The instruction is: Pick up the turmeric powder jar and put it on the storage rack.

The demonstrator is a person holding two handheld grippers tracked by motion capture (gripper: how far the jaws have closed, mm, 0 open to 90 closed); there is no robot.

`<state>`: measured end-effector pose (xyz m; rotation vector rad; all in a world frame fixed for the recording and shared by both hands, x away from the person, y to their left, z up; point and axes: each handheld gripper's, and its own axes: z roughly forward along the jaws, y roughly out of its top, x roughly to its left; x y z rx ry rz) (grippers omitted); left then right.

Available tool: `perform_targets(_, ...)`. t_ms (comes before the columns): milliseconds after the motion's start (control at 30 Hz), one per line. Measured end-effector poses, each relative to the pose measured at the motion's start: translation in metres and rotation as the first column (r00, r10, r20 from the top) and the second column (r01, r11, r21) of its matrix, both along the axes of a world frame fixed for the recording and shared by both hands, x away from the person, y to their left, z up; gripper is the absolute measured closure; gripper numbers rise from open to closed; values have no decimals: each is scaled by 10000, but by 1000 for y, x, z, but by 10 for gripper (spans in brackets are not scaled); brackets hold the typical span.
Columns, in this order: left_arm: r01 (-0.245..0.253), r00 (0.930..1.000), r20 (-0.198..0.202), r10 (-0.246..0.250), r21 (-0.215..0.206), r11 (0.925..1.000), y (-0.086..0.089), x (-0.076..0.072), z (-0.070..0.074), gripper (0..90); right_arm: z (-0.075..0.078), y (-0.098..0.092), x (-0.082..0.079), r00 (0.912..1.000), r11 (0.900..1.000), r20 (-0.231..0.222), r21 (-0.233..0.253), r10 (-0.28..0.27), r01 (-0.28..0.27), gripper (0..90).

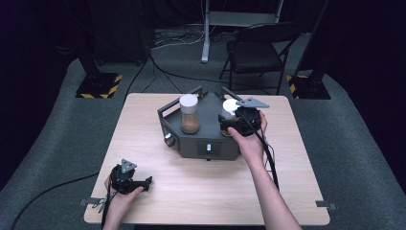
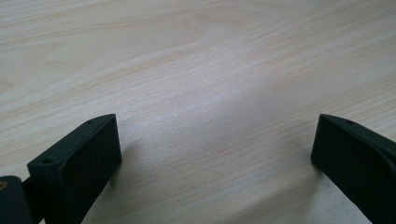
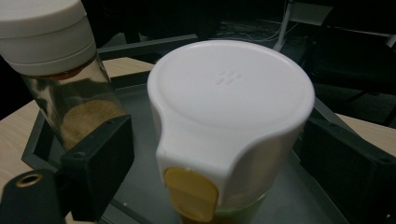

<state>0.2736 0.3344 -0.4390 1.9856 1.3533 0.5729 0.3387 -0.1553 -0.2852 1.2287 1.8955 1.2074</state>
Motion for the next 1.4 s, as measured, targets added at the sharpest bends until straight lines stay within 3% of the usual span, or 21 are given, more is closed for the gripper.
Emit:
perform_targets(233, -1, 10000, 1, 1, -1, 10000, 0, 0, 0, 16, -2, -7, -9, 10000, 9999, -82, -167, -12, 11, 29)
perform_targets(1000, 42, 10000, -4, -42, 22, 10000, -1, 0, 0, 16, -15, -22, -40, 9991, 9990, 138, -207, -392, 394, 11)
perform_targets(1400, 54, 10000, -9, -54, 11, 10000, 0, 0, 0, 15, -35, -34, -58, 9987, 9991, 281, 96, -425, 422, 7)
